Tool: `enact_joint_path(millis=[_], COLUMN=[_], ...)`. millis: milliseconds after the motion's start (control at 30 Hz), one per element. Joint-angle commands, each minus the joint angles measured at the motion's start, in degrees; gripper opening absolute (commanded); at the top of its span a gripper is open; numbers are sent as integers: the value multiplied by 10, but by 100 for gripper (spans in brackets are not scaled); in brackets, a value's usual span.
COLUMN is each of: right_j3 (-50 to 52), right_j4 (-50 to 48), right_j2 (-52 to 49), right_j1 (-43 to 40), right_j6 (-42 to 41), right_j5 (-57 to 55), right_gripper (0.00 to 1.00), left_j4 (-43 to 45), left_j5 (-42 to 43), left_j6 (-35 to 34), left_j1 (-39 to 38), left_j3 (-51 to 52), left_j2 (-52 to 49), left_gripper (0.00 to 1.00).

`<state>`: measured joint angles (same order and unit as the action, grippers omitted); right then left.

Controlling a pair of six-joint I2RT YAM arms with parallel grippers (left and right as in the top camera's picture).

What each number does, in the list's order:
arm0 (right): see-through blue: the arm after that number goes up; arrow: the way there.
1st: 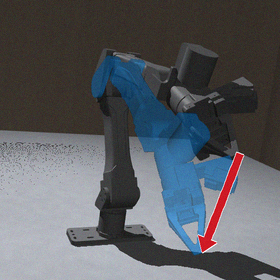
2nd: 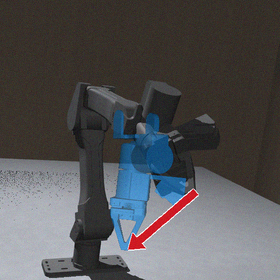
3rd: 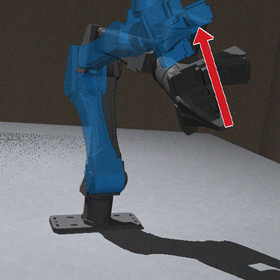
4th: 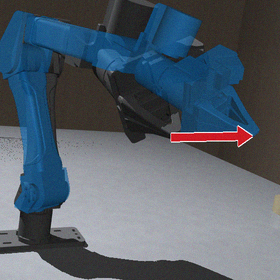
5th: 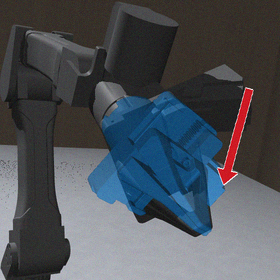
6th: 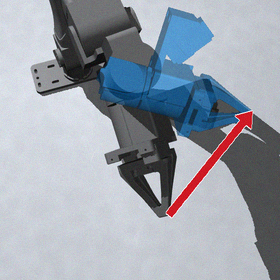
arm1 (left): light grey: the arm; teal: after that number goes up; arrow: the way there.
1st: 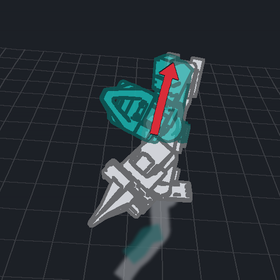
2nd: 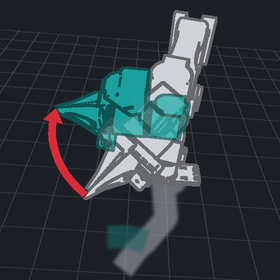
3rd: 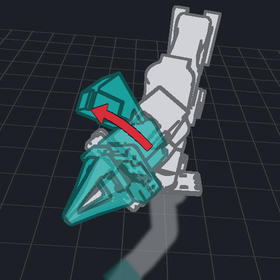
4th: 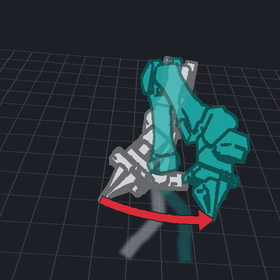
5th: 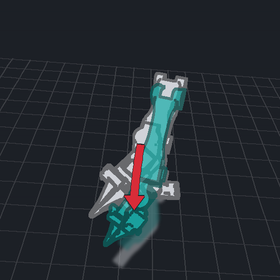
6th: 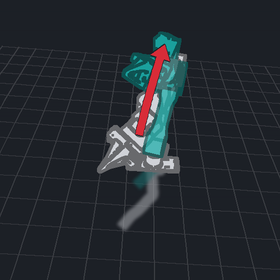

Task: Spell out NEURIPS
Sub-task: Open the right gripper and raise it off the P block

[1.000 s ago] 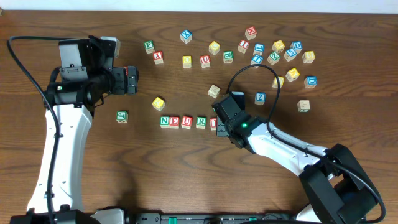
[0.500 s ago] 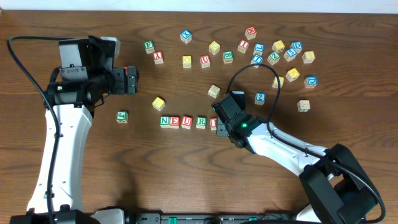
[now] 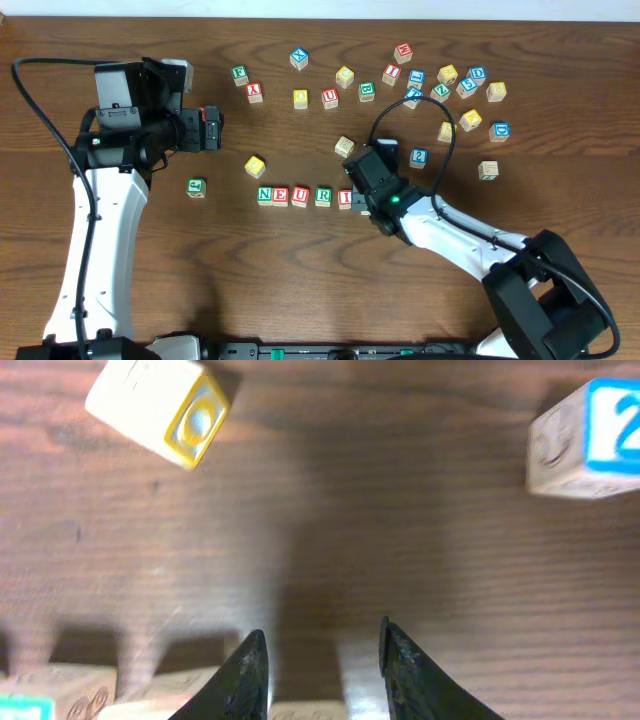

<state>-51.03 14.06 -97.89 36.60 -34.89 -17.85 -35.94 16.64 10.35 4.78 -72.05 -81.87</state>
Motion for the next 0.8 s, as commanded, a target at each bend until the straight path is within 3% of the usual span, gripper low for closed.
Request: enact_joint_path(millis=[0,300,767], right_j3=[2,2,1], right_j4=[-2,56,187], right_j2=[-7,-7,-6], right_j1=[-19,-57,-24], right_j6=[13,13,-38], right_j5=[-22,40,92], right_gripper=[27,27,27], left_j4=[0,0,0], left_j5=[7,7,7], left_j6=[-1,-1,-1], left_j1=[2,2,2], left_j3=[-13,-13,-13], left_j2=[2,2,2], left_gripper=[98,98,98])
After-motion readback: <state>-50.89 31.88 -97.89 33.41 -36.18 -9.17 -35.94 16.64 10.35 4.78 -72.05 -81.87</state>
